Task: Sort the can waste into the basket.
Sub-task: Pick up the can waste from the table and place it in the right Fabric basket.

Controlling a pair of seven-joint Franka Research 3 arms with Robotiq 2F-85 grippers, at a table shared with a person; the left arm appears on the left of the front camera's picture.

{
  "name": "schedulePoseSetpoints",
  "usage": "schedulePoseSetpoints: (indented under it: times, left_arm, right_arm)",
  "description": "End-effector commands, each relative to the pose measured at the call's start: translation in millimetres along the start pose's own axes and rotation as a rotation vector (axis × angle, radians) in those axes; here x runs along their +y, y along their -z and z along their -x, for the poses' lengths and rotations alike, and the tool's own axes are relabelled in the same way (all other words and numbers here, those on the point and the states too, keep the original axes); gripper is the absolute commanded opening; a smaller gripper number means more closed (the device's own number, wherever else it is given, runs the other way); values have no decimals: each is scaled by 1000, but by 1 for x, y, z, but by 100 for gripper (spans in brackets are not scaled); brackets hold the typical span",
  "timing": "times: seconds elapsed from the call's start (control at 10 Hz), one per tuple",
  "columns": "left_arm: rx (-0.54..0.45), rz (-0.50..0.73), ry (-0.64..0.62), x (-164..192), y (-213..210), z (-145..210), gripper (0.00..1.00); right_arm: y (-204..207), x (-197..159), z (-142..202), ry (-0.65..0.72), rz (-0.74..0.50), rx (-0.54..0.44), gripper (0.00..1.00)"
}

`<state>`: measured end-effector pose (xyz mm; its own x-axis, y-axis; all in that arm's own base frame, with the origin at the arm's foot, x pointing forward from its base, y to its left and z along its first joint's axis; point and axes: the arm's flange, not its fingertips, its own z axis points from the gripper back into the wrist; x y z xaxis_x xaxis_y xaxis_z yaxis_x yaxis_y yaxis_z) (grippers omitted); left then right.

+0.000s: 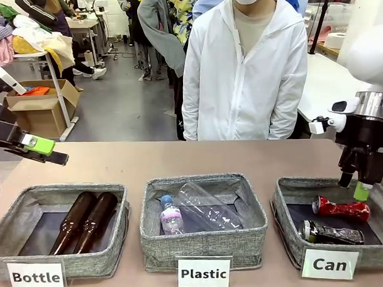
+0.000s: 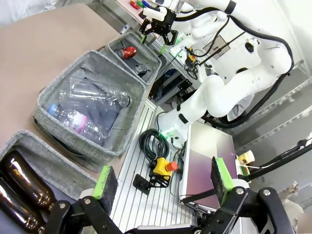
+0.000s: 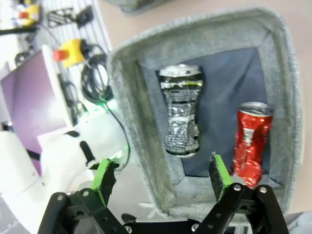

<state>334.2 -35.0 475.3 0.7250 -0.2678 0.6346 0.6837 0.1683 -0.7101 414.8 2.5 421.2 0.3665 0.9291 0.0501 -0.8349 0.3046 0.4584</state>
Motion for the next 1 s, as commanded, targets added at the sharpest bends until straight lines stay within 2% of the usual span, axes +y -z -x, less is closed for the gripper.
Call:
schedulePoseSetpoints:
  times: [0.0, 0.1, 0.3, 0.4, 0.5, 0.6, 0.7, 0.9]
  left_arm:
    - [4, 4, 2, -2, 1, 2, 100]
    - [4, 4, 2, -2, 1, 2, 100]
    - [4, 4, 2, -2, 1, 2, 100]
    - [4, 4, 2, -2, 1, 2, 100]
    - [4, 4, 2, -2, 1, 2, 100]
    - [4, 4, 2, -2, 1, 2, 100]
    - [4, 4, 2, -2, 1, 2, 100]
    - [4, 4, 2, -2, 1, 2, 100]
  right_arm:
    - [-15, 1, 3, -91, -84, -194, 100]
    - [-21, 5, 4, -2, -17, -456, 100]
    - [-15, 23, 11, -89, -263, -699, 100]
    - [-13, 29, 14, -74, -350, -830, 100]
    - [-13, 35, 16, -57, -392, -972, 100]
    - [-8, 45, 16, -100, -417, -1071, 100]
    - [-2, 46, 15, -87, -402, -1085, 100]
    - [10, 54, 15, -89, -377, -1027, 100]
